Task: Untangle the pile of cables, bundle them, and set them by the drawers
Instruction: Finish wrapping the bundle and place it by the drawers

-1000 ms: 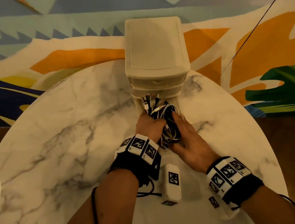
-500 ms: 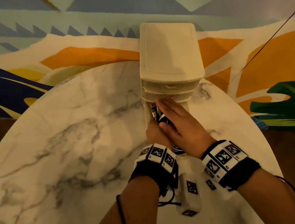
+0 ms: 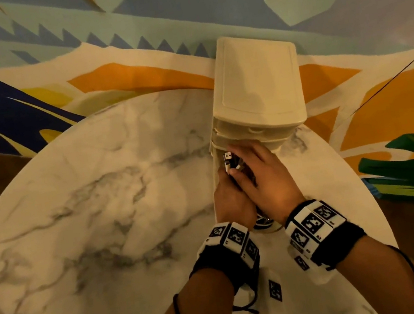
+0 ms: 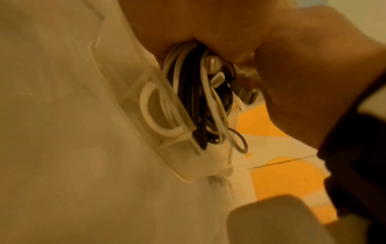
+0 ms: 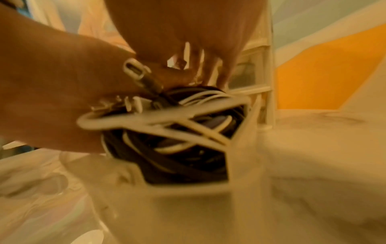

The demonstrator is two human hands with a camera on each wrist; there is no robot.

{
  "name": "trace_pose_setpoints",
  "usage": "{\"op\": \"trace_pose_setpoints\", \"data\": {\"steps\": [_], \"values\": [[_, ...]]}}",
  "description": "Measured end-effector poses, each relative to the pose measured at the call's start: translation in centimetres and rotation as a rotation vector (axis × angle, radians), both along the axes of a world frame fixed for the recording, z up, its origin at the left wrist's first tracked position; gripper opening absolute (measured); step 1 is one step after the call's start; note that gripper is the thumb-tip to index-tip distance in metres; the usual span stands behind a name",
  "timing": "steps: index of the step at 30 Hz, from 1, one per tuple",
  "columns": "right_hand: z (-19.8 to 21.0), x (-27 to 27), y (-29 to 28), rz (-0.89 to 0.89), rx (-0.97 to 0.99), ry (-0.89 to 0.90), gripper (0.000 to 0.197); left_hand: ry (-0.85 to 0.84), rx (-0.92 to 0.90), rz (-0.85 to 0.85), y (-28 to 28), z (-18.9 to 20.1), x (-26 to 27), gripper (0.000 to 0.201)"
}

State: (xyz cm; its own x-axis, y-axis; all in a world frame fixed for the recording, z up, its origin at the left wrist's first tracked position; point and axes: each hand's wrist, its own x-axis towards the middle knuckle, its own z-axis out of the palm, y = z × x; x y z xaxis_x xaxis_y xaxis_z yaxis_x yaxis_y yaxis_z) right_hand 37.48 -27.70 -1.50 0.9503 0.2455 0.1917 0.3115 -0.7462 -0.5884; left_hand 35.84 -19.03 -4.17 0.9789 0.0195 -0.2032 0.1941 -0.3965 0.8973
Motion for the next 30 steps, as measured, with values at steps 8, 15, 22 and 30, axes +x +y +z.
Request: {"op": "trace_pose_setpoints", "data": {"steps": [8, 15, 22, 30], "values": [[-0.6, 0.7, -0.7, 0.206, -0.059, 0.106, 0.05, 0.09, 0.005, 0.068, 0.0, 0.2, 0.1, 0.046], [0.2, 2.0, -0.8, 0.212, -0.381, 0.14, 0.038, -0.048, 0.035, 0.099, -0.4, 0.0, -0.4, 0.049], [0.2, 1.9, 0.1, 0.342, -0.162, 0.008, 0.037, -0.044, 0.333, -0.104, -0.1, -0.1, 0.5, 0.055], [0.1, 1.6, -0.4, 0.258, -0.259, 0.237, 0.042, 0.005, 0.185, 0.071, -0.2, -1.1, -0.4, 0.06]]}}
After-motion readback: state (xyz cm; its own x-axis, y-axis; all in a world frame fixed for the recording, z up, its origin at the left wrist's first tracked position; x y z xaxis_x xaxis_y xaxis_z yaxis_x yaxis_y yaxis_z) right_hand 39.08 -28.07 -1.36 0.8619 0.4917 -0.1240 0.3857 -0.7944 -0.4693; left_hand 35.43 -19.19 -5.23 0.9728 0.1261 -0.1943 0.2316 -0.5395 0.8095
